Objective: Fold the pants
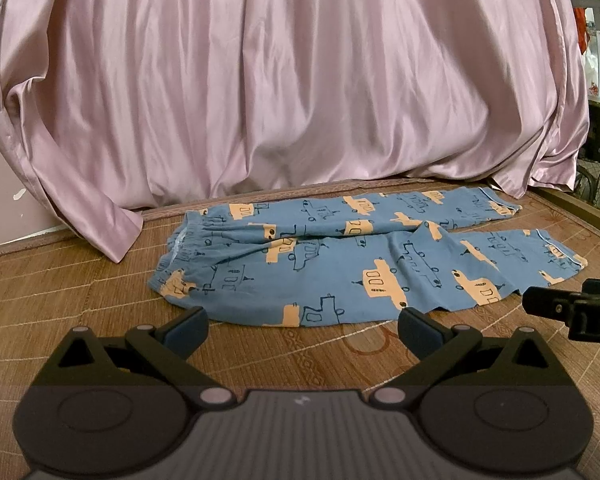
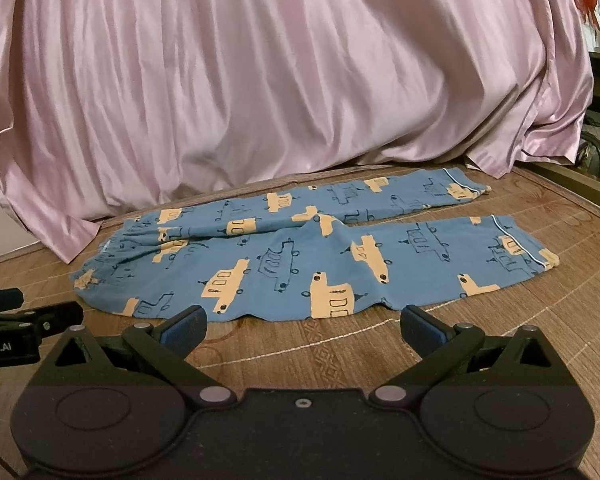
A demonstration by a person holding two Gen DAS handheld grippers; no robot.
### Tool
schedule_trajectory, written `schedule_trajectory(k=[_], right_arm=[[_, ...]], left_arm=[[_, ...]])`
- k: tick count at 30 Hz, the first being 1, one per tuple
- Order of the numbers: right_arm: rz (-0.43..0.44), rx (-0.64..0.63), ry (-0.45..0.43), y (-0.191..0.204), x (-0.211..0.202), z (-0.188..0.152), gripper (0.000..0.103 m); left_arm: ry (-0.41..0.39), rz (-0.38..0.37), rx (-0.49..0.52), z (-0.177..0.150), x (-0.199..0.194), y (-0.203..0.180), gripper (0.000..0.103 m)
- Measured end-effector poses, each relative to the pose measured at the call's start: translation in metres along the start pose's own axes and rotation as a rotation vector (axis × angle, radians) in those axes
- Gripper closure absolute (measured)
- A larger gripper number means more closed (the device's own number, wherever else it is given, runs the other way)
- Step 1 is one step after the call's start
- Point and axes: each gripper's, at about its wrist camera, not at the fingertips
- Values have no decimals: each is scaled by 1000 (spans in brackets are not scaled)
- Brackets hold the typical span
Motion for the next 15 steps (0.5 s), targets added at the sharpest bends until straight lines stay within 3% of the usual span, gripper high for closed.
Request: schedule_trajectory(k=[15], right_arm=[[0,0,1,0,1,1,0]], left_arm=[[4,1,-1,-2,0,2,0]])
Point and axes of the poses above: each gripper's, at about its wrist camera, not at the fingertips, and x roughly the way its jaws point, y to its left, z to its top, and after that the axes turned 2 degrees about -z, right-handed
